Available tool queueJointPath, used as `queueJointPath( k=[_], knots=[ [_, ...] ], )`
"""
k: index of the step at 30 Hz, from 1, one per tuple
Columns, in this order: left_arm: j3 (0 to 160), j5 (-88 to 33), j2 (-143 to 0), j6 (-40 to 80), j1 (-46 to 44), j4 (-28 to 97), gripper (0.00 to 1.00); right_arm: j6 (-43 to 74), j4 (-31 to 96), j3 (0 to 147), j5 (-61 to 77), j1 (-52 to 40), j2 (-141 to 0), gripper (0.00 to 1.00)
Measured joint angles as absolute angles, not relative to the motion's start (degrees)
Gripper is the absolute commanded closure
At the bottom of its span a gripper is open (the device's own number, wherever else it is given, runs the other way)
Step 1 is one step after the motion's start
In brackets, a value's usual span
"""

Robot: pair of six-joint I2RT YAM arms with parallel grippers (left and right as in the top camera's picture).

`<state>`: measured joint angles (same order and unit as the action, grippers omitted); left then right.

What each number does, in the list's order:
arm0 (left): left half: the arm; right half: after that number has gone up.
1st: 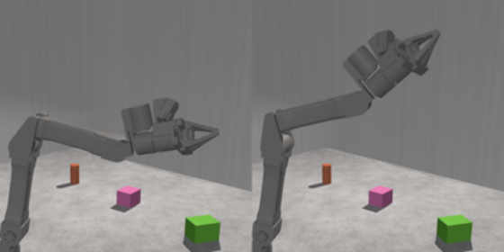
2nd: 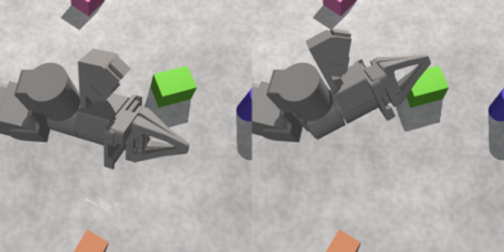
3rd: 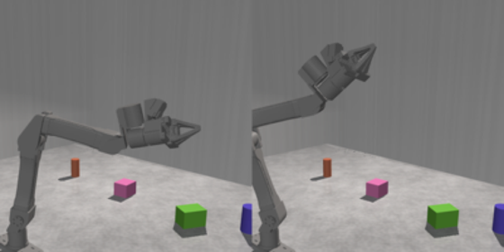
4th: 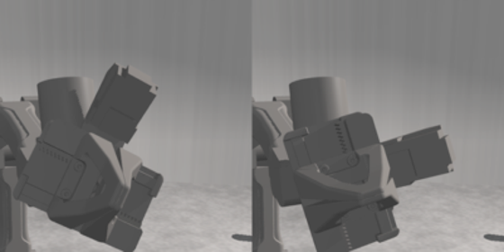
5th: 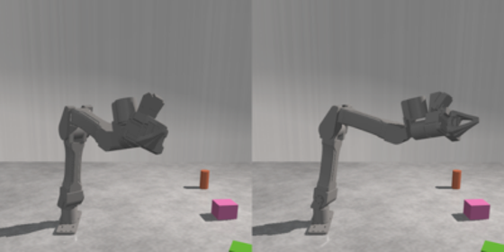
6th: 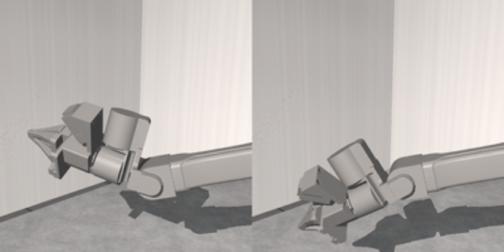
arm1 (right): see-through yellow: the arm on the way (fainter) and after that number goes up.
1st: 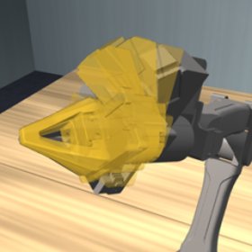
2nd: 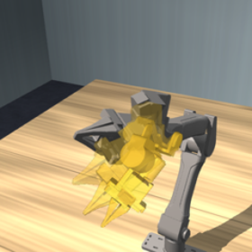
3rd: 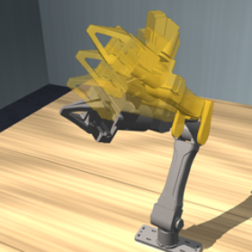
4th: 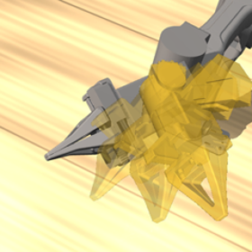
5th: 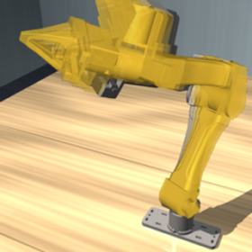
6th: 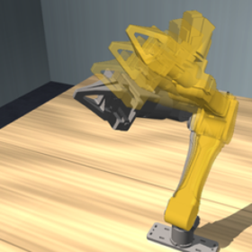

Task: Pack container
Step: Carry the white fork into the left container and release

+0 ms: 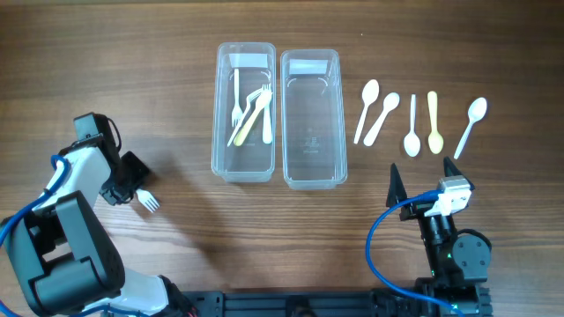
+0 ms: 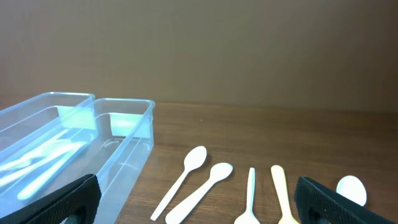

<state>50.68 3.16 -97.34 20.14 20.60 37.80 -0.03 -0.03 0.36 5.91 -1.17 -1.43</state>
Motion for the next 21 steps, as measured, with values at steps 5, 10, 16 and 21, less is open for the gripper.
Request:
queueJointPath(
  k=[5, 10, 16, 21],
  knots=[
    [50.7, 3.1, -97.3, 20.2, 20.6, 37.8, 0.96, 0.0, 0.0, 0.4, 5.9, -1.2, -1.4, 0.00],
    [51.2, 3.2, -97.1, 20.2, 20.6, 39.2, 0.96, 0.0, 0.0, 0.4, 5.9, -1.2, -1.4, 0.00],
    [62.5, 2.1, -93.1, 20.2, 20.6, 46.5, 0.96, 0.0, 0.0, 0.4, 5.9, -1.2, -1.4, 0.00],
    [74.1, -4.6, -87.4, 20.2, 17.6, 48.5, 0.96, 0.0, 0.0, 0.4, 5.9, -1.2, -1.4, 0.00]
  ],
)
